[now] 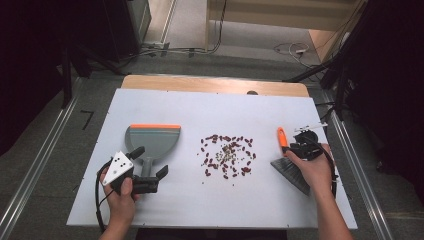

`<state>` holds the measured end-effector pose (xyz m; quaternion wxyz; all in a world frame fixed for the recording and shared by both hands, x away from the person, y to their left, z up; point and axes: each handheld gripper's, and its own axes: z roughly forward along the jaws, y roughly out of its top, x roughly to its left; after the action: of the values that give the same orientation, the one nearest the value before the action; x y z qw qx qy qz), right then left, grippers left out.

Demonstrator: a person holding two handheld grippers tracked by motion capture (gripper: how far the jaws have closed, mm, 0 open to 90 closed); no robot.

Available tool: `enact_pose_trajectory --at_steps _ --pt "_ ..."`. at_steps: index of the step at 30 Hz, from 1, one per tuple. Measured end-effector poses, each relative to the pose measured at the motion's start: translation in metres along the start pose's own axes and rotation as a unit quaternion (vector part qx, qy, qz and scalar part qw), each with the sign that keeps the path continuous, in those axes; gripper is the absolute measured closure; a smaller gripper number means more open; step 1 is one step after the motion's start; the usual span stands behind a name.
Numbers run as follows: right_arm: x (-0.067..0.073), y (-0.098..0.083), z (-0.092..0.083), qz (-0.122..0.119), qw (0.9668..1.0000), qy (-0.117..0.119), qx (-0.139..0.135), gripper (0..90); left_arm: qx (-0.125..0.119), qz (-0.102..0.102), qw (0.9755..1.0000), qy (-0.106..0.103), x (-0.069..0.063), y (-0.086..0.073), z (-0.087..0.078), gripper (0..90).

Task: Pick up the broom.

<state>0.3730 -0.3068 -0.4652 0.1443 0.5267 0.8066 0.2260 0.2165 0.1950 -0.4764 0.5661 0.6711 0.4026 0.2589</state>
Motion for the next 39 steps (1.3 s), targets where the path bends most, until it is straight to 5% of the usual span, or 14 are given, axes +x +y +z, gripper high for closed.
enact_pose_trajectory --at_steps 8,13,23,39 --pt "0.001 -0.004 0.011 0.001 0.9991 0.001 0.042 60.5 0.001 -0.001 1.0000 0.001 0.000 0.000 0.001 0.0" --pt "0.003 -0.004 0.012 0.006 0.9990 -0.008 0.044 63.4 0.004 0.001 1.0000 0.002 -0.001 -0.001 0.001 0.0" --pt "-0.006 -0.005 0.012 0.041 0.9982 0.018 0.039 67.6 0.007 0.004 1.0000 0.002 -0.005 0.000 0.004 0.0" --pt "-0.005 -0.016 0.008 0.037 0.9991 0.019 -0.006 67.6 0.007 0.003 1.0000 0.003 -0.003 0.001 0.002 0.0"
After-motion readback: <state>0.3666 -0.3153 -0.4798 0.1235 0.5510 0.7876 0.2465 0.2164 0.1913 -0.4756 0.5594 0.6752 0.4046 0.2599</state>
